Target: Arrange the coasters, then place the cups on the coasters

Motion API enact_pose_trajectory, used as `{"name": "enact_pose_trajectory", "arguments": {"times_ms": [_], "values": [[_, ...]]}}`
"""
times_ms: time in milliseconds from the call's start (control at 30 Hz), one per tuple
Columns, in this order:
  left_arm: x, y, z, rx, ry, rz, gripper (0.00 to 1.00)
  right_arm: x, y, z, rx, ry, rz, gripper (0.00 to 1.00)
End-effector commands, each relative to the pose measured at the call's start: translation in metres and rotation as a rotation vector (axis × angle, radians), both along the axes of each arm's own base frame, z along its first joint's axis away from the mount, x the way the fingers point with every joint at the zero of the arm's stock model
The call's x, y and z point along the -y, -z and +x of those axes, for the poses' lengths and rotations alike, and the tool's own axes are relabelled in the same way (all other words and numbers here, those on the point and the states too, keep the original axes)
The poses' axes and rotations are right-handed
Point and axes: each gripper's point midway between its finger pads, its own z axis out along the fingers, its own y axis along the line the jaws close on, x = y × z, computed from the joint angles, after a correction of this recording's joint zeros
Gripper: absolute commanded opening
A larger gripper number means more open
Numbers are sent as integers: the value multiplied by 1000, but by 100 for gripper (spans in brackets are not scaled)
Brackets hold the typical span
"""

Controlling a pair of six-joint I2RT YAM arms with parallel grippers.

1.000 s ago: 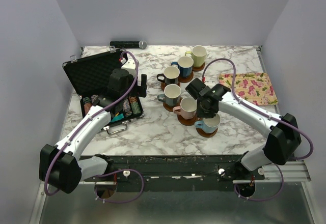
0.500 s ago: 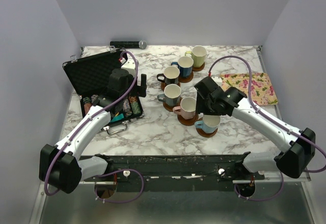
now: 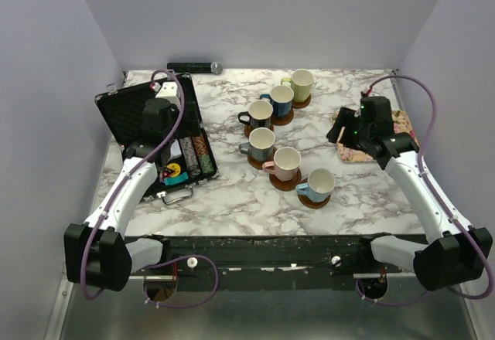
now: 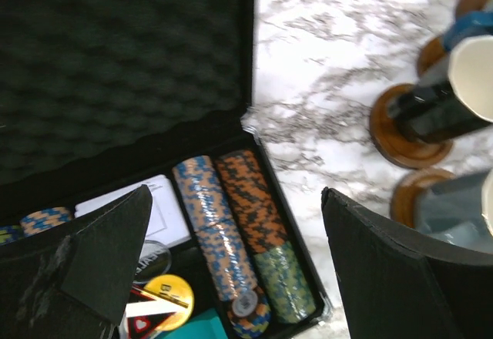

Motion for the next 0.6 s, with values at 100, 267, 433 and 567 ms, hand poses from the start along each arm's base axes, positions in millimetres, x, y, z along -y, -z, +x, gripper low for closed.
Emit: {"name": "enact_pose_trajectory", "arguments": {"times_ms": [100, 267, 433, 567], "values": [[-54, -6, 15, 44, -196, -4, 99, 56, -21, 50, 183, 7, 36, 74], [-64, -50, -3, 230, -270, -77, 99, 86, -56, 65, 341, 109, -23, 74], [-80, -65, -19, 260, -392, -137, 99, 104, -91, 63, 577, 165, -116, 74], [-84, -63, -21, 204, -437, -151, 99, 109, -92, 62, 592, 151, -180, 74]]}}
